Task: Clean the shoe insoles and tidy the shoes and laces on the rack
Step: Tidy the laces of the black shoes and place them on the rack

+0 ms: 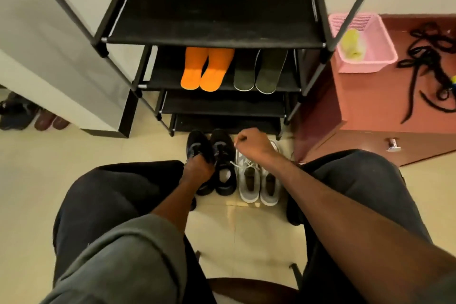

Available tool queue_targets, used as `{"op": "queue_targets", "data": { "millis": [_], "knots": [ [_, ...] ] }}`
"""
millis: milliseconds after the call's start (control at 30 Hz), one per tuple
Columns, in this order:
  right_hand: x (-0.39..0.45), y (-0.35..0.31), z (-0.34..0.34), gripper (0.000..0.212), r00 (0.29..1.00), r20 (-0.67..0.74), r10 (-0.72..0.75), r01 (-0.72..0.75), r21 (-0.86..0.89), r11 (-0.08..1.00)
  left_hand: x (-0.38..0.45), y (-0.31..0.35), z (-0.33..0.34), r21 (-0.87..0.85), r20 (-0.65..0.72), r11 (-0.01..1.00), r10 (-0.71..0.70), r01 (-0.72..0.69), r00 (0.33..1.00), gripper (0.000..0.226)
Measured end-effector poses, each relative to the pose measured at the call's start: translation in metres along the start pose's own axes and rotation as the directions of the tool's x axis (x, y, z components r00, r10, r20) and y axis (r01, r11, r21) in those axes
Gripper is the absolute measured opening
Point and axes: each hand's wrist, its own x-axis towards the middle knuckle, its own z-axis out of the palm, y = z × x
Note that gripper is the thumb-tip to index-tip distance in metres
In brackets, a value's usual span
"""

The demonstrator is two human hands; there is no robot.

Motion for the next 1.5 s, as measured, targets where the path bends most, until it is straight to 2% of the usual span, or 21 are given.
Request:
{"op": "queue_targets", "data": {
  "millis": [133,233,400,500,633,767,933,1033,1233,1367,1500],
  "knots": [
    [0.022,0.011,0.054,0.015,0.989,0.139,0.048,-0.031,-0.120,0.992,0.030,-0.039,0.046,-0.059,0.058,0.976,-0.208,0.212,0.976,0.044],
    [0.041,0.027,0.088,0.015,0.973,0.223,0.065,-0.035,-0.134,0.990,0.054,-0.047,0.068,-0.116,0.048,0.962,-0.241,0.245,0.969,0.045],
    [0.079,0.062,0.141,0.041,0.916,0.383,0.120,-0.066,-0.151,0.986,0.110,-0.072,0.074,-0.181,-0.063,0.942,-0.298,0.282,0.953,0.061],
    [0.102,0.070,0.162,0.054,0.889,0.432,0.152,-0.090,-0.161,0.983,0.145,-0.081,0.072,-0.148,-0.082,0.954,-0.275,0.261,0.958,0.077],
    [0.122,0.069,0.185,0.065,0.862,0.486,0.140,-0.066,-0.167,0.984,0.179,-0.093,0.077,0.044,-0.053,0.971,-0.232,0.235,0.971,0.055],
    [0.126,0.064,0.207,0.068,0.862,0.488,0.134,-0.068,-0.151,0.986,0.178,-0.090,0.081,0.137,-0.091,0.961,-0.230,0.241,0.969,0.030],
    [0.116,0.040,0.187,0.060,0.915,0.395,0.083,-0.023,-0.155,0.988,0.140,-0.062,0.061,0.186,-0.137,0.958,-0.195,0.218,0.971,0.031],
    [0.097,0.017,0.154,0.050,0.950,0.308,0.044,-0.008,-0.119,0.993,0.101,-0.041,0.030,0.135,-0.154,0.961,-0.222,0.243,0.963,0.028],
    [0.016,-0.026,0.073,0.049,0.982,0.155,-0.112,0.140,-0.178,0.974,-0.019,0.002,-0.036,0.054,-0.207,0.994,-0.084,0.097,0.975,0.032],
    [-0.034,-0.036,0.026,0.035,0.969,0.025,-0.244,0.244,-0.207,0.947,-0.092,0.017,-0.051,0.073,-0.278,0.997,0.053,-0.034,0.959,0.026],
    [-0.082,-0.032,-0.006,0.033,0.913,-0.094,-0.396,0.375,-0.185,0.908,-0.154,0.026,-0.062,0.118,-0.375,0.984,0.169,-0.134,0.911,0.020]
  ]
}}
